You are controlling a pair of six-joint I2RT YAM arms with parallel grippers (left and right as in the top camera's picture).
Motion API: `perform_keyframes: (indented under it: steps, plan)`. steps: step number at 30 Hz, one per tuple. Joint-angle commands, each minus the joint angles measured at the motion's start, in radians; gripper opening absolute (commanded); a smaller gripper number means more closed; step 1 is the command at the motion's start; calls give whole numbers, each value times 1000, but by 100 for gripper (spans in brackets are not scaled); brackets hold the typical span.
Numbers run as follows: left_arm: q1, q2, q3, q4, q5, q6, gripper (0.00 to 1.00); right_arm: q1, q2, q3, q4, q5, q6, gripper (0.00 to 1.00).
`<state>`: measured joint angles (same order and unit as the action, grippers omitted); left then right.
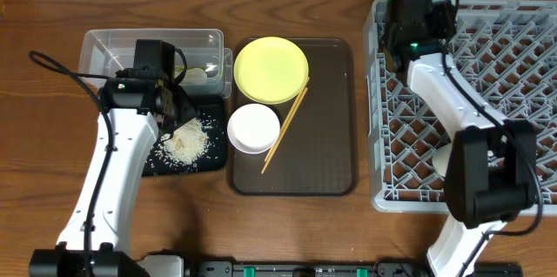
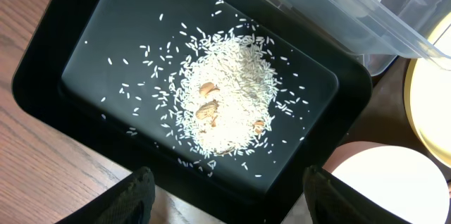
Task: Sort waste into correct bins and load items into the dishwasher rack
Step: 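Place the light-blue bowl into the dish rack with the right gripper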
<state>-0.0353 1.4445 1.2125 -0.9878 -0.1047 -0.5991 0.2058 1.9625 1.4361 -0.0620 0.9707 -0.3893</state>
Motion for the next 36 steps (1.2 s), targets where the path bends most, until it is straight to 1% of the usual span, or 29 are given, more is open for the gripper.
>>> perform_keyframes:
  steps: [1, 9, 13, 15, 18, 21, 23, 27, 30, 32, 34, 36]
  plan:
    - [4, -5, 9, -2, -12, -5, 70, 20, 31, 3, 9, 54, -8, 1]
    - [4, -5, 9, -2, -12, -5, 70, 47, 43, 3, 5, 54, 9, 1]
    - [4, -5, 9, -2, -12, -5, 70, 58, 43, 3, -56, 54, 43, 1]
    - [4, -5, 9, -2, -12, -5, 71, 67, 43, 3, -110, 53, 113, 1]
    - [4, -5, 9, -2, -12, -5, 70, 82, 38, 4, -217, 35, 267, 1]
    - [4, -5, 9, -2, -12, -5, 70, 102, 14, 4, -339, -69, 368, 1]
    - [4, -5, 9, -2, -12, -5, 70, 111, -7, 4, -398, -143, 415, 3]
    - [4, -5, 9, -2, -12, -5, 71, 124, -68, 4, -495, -278, 494, 23]
    - [4, -5, 9, -2, -12, -5, 71, 129, -132, 4, -547, -401, 497, 42]
    - [4, -5, 9, -2, -12, -5, 71, 129, -176, 4, -565, -507, 497, 57]
    - [4, -5, 9, -3, -12, -4, 71, 130, -220, 4, -577, -660, 497, 61]
    - [4, -5, 9, -7, -13, 0, 71, 138, -255, 4, -586, -847, 498, 61]
